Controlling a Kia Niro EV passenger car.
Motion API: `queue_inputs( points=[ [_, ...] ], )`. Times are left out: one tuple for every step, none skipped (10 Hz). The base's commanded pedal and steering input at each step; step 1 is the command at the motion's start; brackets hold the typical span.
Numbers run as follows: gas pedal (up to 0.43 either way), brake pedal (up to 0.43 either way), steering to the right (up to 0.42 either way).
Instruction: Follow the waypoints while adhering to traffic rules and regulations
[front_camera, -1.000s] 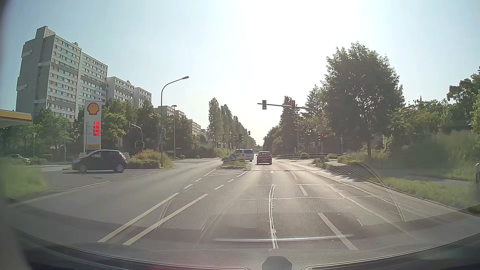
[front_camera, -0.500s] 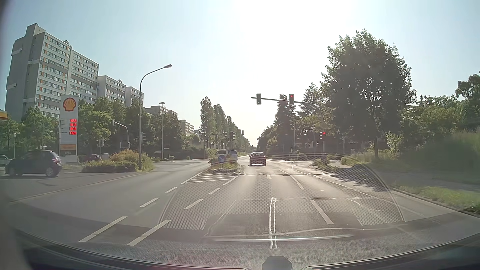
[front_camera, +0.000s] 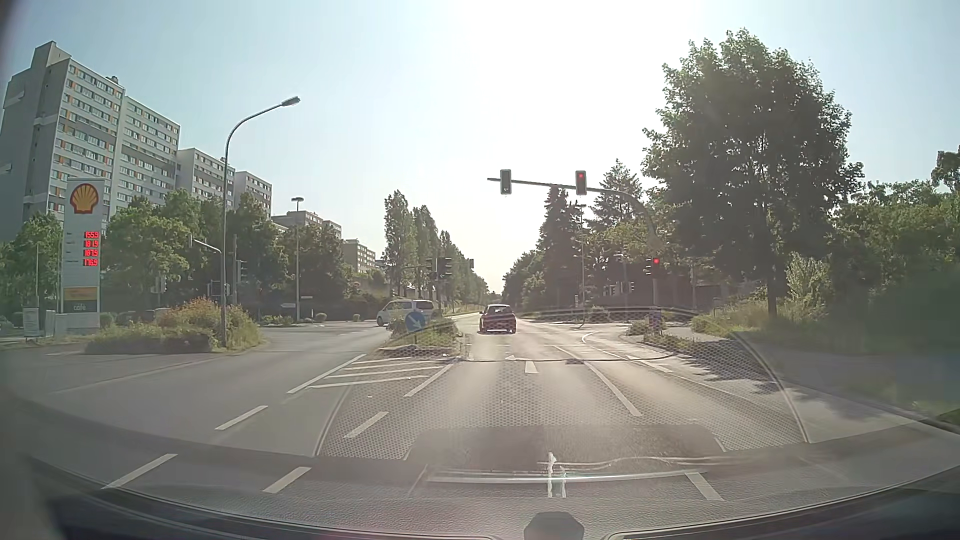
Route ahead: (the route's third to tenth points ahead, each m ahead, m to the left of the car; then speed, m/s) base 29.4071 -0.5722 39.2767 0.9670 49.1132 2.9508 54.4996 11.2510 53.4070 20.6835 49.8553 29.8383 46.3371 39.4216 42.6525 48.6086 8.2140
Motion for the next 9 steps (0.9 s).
queue_inputs(
  points=[
    [0.098,0.030,0.014],
    [0.098,0.030,0.013],
    [0.098,0.030,0.013],
    [0.098,0.030,0.012],
    [0.087,0.030,0.011],
    [0.087,0.030,0.010],
    [0.087,0.030,0.010],
    [0.087,0.030,0.009],
    [0.067,0.030,0.008]
  ],
)
